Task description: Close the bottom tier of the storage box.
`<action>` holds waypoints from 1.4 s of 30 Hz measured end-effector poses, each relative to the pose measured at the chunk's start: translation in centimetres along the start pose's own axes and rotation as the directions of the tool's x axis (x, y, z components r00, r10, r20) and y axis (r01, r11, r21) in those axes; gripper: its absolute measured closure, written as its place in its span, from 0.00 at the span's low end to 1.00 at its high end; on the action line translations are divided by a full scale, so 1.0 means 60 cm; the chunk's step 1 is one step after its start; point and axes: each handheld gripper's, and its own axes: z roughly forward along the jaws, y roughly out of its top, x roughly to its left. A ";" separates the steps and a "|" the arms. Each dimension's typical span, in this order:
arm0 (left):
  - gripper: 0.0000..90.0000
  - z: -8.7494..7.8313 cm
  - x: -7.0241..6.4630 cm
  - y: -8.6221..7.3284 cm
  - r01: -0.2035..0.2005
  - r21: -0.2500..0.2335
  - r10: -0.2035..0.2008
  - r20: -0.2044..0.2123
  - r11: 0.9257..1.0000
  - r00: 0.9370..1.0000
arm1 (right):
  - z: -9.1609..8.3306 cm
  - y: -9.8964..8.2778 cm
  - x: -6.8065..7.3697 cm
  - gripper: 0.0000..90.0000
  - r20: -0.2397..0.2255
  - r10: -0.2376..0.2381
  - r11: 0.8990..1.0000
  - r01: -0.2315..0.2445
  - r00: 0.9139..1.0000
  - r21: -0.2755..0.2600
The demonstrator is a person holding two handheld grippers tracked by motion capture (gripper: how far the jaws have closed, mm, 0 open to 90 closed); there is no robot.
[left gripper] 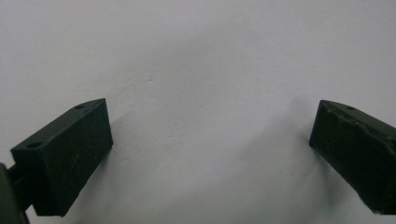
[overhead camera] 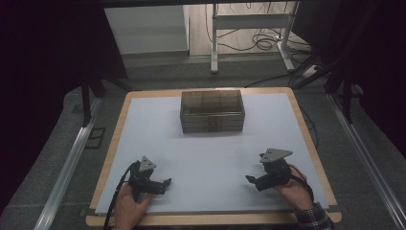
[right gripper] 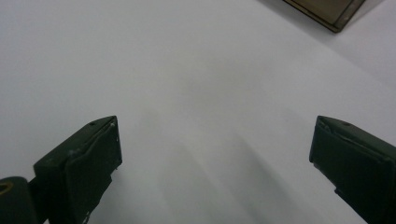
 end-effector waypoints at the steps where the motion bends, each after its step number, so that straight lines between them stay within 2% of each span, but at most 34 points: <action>1: 0.00 0.000 0.000 0.000 0.000 0.000 0.000 0.000 1.000 1.000 | -0.002 -0.002 -0.001 0.02 0.002 0.002 1.000 -0.002 1.000 -0.001; 23: 0.00 0.000 0.000 0.000 0.000 0.000 0.000 0.000 1.000 1.000 | -0.029 -0.053 -0.013 0.01 0.038 0.066 0.998 -0.067 0.997 0.017; 32: 0.00 0.000 0.000 0.000 0.001 -0.001 -0.001 0.000 1.000 1.000 | -0.027 -0.069 -0.017 0.00 0.046 0.081 0.996 -0.083 0.996 0.028; 42: 0.00 0.000 0.000 0.000 0.000 -0.001 0.000 0.000 1.000 1.000 | -0.021 -0.078 -0.021 0.00 0.030 0.103 0.994 -0.104 0.994 0.035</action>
